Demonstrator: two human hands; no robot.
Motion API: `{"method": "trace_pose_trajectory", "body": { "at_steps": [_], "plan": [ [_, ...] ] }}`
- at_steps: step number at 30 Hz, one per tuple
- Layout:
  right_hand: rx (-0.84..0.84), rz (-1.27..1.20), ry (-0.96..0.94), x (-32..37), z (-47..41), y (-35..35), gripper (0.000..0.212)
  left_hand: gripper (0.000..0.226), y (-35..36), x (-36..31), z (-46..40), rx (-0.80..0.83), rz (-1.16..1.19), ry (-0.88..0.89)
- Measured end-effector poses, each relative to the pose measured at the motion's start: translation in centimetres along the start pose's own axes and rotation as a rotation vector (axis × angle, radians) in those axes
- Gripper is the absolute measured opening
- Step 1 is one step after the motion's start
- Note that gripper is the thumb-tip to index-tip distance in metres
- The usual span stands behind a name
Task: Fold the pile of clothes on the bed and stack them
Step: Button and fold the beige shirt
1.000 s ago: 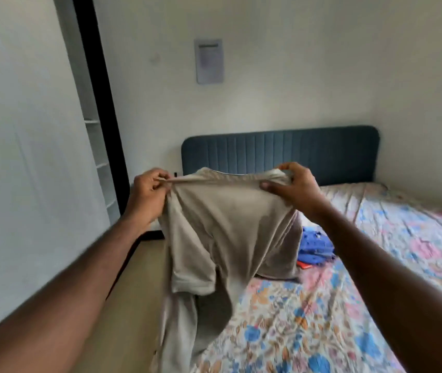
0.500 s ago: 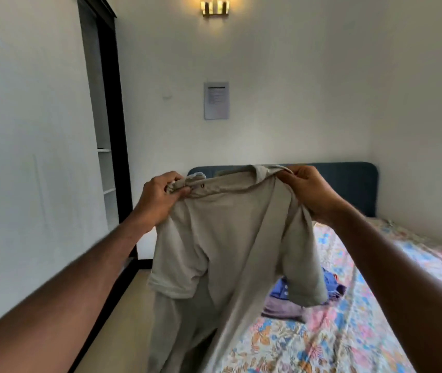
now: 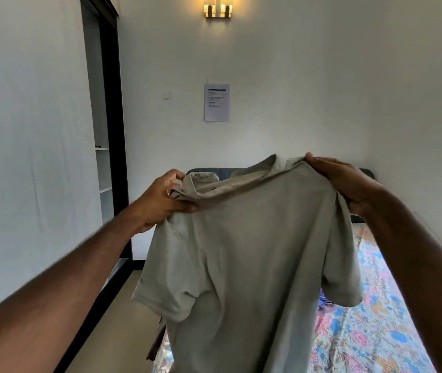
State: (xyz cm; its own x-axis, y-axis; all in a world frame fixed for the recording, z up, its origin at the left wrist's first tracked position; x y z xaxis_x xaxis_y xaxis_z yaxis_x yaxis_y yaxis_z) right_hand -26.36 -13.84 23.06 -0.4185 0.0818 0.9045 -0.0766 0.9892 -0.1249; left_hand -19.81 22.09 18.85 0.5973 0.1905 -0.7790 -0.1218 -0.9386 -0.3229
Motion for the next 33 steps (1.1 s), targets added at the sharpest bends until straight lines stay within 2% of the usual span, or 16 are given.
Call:
{"method": "trace_pose_trajectory", "body": {
  "at_steps": [2,4,6,8,10,13,16,18,21,23,25,26,28,29,31,33],
  "plan": [
    [-0.027,-0.044,0.012,-0.4,-0.1,-1.0,0.032,0.037,0.4,-0.4,0.3,0.015,0.042,0.046],
    [-0.013,-0.007,0.016,-0.8,-0.3,-1.6,0.032,0.011,0.6,-0.6,0.7,0.053,0.055,0.009],
    [-0.004,0.169,-0.009,-1.1,-0.8,-2.2,0.048,0.017,0.3,0.2,0.8,0.085,0.003,-0.103],
    [-0.041,0.365,-0.019,-1.7,-1.2,-2.6,0.068,0.024,0.0,1.4,0.9,0.021,-0.066,-0.254],
    [-0.109,0.413,-0.046,-2.5,-1.7,-2.4,0.055,0.028,0.2,2.5,0.4,-0.124,0.036,-0.338],
    [-0.239,0.372,-0.095,-3.4,-2.4,-1.5,0.027,0.024,0.6,2.7,-0.4,-0.318,0.15,-0.27],
    [-0.486,0.636,-0.201,-3.3,-2.2,-2.0,0.043,0.03,-1.4,2.2,-1.1,-0.355,-0.149,-0.062],
    [-0.568,0.859,-0.202,-3.3,-2.1,-2.3,0.05,0.027,-2.8,2.3,-1.4,-0.273,-0.359,-0.072],
    [-0.497,0.958,-0.142,-4.5,-2.7,-2.8,0.059,0.028,-3.2,3.4,-1.7,-0.132,-0.478,-0.21],
    [-0.392,0.876,-0.11,-4.5,-2.8,-2.9,0.06,0.031,-3.0,4.0,-2.1,-0.209,-0.549,-0.219],
    [-0.214,0.801,-0.065,-4.2,-2.6,-2.8,0.053,0.033,-2.7,4.1,-2.2,-0.353,-0.513,-0.208],
    [-0.166,0.845,-0.049,-4.0,-2.4,-2.8,0.051,0.035,-2.5,3.8,-2.1,-0.4,-0.483,-0.192],
    [-0.243,1.025,-0.046,-3.8,-2.1,-3.3,0.044,0.037,-2.0,2.8,-2.0,-0.419,-0.571,-0.049],
    [-0.349,1.072,-0.049,-3.6,-2.0,-3.7,0.039,0.035,-1.7,2.1,-1.9,-0.41,-0.684,0.078],
    [-0.603,1.01,-0.057,-2.9,-1.3,-3.4,0.031,0.03,-1.0,0.5,-1.4,-0.393,-0.899,0.322],
    [-0.849,0.894,-0.104,-1.7,-0.3,-2.5,0.029,0.03,-0.2,-1.8,-1.1,-0.459,-0.953,0.476]
  ]
}}
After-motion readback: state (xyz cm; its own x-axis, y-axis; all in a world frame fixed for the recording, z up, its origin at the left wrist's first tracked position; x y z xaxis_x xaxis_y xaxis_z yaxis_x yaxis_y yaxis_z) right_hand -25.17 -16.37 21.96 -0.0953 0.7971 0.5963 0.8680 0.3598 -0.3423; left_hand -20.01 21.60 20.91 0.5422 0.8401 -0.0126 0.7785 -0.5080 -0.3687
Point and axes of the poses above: each hand's wrist, its own z-axis away from the middle knuckle, its own y-axis out of the palm, x = y × z, the point moved 3 cm from there along -z, towards the middle knuckle, and after that the axes turned 3 degrees about z, right-handed, at the moved point
